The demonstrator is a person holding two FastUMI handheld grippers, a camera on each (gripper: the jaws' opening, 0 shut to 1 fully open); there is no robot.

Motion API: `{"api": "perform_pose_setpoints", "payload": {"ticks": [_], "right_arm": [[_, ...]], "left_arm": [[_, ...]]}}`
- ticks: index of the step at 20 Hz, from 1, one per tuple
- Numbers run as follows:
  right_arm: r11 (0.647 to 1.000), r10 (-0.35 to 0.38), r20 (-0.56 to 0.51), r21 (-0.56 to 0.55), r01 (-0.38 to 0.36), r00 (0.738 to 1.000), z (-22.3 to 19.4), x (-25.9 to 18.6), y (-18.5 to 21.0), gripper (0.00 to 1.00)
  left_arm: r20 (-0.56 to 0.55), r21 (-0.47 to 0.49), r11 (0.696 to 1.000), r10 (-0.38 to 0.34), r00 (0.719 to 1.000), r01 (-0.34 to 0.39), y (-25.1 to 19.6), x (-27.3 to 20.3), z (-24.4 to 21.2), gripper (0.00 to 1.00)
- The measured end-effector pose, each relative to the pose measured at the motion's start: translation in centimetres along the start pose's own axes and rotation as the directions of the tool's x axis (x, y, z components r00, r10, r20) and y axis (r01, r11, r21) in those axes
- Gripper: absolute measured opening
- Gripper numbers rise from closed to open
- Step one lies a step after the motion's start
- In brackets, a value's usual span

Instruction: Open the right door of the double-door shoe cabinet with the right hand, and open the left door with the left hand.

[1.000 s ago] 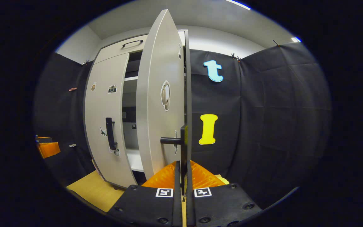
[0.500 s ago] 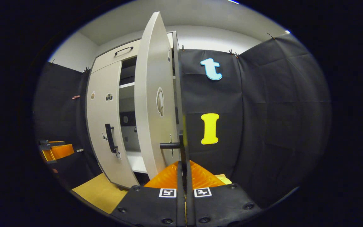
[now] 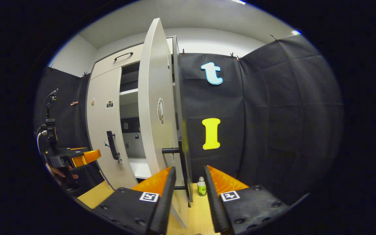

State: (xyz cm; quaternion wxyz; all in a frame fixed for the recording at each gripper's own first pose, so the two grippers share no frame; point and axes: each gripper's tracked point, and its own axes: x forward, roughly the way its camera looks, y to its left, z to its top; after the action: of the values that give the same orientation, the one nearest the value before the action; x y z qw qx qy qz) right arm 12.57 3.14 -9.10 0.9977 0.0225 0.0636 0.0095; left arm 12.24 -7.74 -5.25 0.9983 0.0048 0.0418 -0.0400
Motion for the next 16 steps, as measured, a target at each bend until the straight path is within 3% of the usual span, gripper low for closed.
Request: {"api": "perform_pose_setpoints", "payload": {"ticks": [2,7,13,16], "right_arm": [[1.0,-0.001,0.006,0.006,0.001,1.0,0.2,-0.2,-0.2,0.89],[1.0,0.002,0.03,0.031,-0.003,1.0,0.3,-0.3,-0.1,0.92],[1.0,-0.026,0.038,0.012,0.026,0.999,0.4,0.2,-1.4,0.92],[0.999,-0.04,0.043,0.003,0.04,0.998,0.5,0.3,-1.8,0.92]], "left_arm": [[-0.004,-0.018,1.0,0.01,1.0,-0.01,0.7,2.4,-0.2,0.95],[-0.024,-0.034,0.999,0.024,0.999,-0.025,1.8,7.2,-0.7,0.92],[0.002,0.047,0.996,0.079,0.997,-0.079,2.9,11.1,-0.2,0.87],[-0.01,0.059,0.994,0.096,0.995,-0.095,3.2,12.2,-0.2,0.76]]}}
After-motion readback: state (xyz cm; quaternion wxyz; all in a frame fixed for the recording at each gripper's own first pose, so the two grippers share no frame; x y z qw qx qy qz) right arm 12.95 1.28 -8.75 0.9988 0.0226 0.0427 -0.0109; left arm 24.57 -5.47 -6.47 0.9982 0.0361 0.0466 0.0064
